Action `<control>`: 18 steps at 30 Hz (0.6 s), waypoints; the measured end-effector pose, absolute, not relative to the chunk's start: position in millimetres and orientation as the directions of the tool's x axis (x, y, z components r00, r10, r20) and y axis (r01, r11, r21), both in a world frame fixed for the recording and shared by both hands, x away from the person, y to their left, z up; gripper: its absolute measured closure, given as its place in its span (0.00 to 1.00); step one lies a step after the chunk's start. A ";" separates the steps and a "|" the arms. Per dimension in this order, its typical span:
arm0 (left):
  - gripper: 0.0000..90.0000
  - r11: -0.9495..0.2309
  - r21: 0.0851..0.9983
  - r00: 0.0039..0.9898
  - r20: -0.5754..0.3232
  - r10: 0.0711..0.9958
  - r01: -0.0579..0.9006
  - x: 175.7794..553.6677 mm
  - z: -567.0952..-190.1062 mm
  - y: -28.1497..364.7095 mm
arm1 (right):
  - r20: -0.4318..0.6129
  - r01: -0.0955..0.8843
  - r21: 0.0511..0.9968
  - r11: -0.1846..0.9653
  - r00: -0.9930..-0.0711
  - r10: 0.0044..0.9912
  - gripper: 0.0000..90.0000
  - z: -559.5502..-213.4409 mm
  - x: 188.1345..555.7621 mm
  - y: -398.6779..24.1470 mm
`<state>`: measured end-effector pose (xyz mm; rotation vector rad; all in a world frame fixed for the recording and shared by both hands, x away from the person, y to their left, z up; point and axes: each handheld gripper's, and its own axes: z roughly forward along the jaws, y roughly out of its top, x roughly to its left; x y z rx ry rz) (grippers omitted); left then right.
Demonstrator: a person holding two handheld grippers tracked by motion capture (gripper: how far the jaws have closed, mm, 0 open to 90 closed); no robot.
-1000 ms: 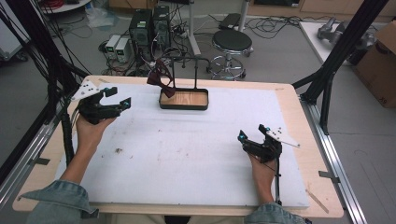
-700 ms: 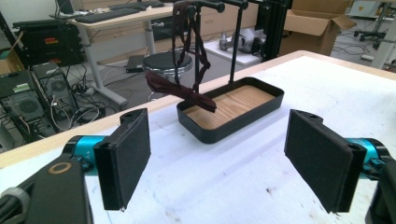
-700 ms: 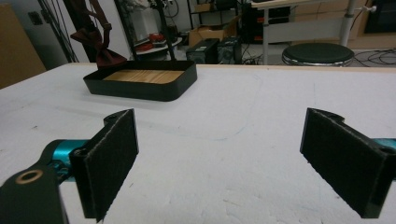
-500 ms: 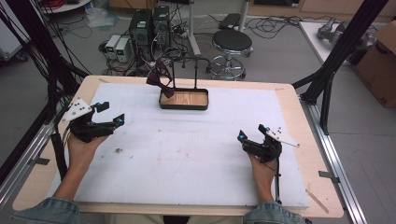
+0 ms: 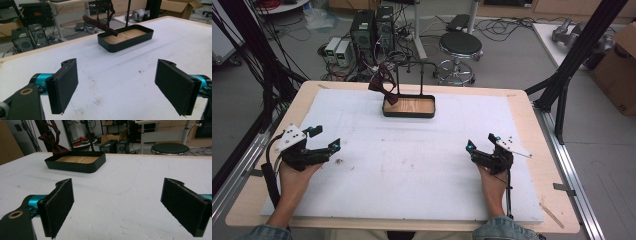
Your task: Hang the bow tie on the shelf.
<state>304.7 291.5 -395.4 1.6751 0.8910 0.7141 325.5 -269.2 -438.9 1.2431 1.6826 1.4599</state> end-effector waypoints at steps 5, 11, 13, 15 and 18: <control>0.21 -0.171 0.961 0.529 0.031 0.848 0.218 299.4 -404.5 292.2 | 0.141 0.273 0.962 -0.030 -0.395 0.908 0.12 -438.8 325.2 -269.0; 0.21 -0.190 0.955 0.525 0.044 0.850 0.228 297.9 -410.2 288.9 | 0.139 0.273 0.962 -0.028 -0.395 0.908 0.12 -438.8 325.1 -268.1; 0.20 -0.191 0.953 0.533 0.037 0.845 0.237 297.8 -411.5 288.0 | 0.138 0.273 0.962 -0.027 -0.396 0.908 0.12 -438.8 324.9 -267.9; 0.20 -0.194 0.952 0.532 0.039 0.846 0.239 297.6 -412.2 287.7 | 0.134 0.273 0.962 -0.023 -0.396 0.908 0.12 -438.9 325.1 -267.8; 0.20 -0.197 0.950 0.530 0.040 0.847 0.243 298.1 -413.6 287.9 | 0.134 0.276 0.961 -0.022 -0.397 0.908 0.12 -439.0 325.1 -267.7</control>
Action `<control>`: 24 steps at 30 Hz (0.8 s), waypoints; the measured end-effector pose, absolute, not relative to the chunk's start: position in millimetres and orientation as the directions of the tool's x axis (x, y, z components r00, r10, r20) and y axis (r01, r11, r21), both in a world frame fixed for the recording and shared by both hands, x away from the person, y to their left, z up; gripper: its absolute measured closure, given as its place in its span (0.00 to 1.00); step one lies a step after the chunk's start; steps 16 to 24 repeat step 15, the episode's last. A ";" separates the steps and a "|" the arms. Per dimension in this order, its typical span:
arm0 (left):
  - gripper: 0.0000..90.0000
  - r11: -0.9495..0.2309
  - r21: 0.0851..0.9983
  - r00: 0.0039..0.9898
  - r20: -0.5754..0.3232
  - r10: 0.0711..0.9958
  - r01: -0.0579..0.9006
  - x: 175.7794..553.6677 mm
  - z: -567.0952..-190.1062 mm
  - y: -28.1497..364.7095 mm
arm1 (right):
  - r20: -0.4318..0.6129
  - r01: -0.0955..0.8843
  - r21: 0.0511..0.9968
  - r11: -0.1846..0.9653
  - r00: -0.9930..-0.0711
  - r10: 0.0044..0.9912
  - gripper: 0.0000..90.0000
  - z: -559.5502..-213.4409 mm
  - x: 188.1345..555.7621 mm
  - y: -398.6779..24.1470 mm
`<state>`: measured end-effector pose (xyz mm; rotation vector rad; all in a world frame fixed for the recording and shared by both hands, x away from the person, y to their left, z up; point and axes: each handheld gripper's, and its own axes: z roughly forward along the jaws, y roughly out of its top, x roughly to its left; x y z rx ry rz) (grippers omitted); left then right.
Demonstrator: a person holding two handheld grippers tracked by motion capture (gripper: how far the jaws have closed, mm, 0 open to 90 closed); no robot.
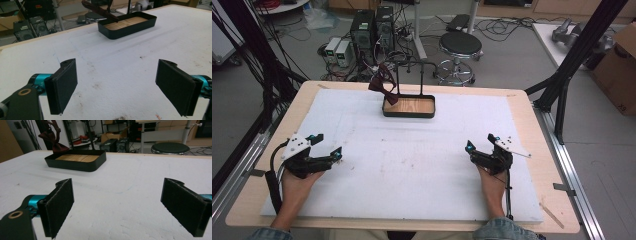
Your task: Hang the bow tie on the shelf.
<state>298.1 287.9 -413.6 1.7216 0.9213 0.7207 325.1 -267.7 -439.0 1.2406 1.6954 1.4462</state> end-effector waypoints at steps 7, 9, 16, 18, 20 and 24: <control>0.20 -0.201 0.946 0.527 0.039 0.849 0.255 299.3 -416.1 288.6 | 0.129 0.272 0.962 -0.017 -0.400 0.907 0.12 -439.3 325.6 -267.1; 0.20 -0.202 0.946 0.526 0.040 0.850 0.254 299.2 -416.3 288.8 | 0.129 0.273 0.962 -0.017 -0.400 0.908 0.12 -439.2 325.5 -267.1; 0.20 -0.206 0.943 0.528 0.039 0.849 0.261 300.4 -417.5 287.3 | 0.129 0.272 0.962 -0.016 -0.401 0.907 0.12 -439.2 325.5 -267.1; 0.20 -0.206 0.943 0.528 0.039 0.849 0.261 300.4 -417.5 287.3 | 0.129 0.272 0.962 -0.016 -0.401 0.907 0.12 -439.2 325.5 -267.1; 0.20 -0.206 0.943 0.528 0.039 0.849 0.261 300.4 -417.5 287.3 | 0.129 0.272 0.962 -0.016 -0.401 0.907 0.12 -439.2 325.5 -267.1; 0.20 -0.206 0.943 0.528 0.039 0.849 0.261 300.4 -417.5 287.3 | 0.129 0.272 0.962 -0.016 -0.401 0.907 0.12 -439.2 325.5 -267.1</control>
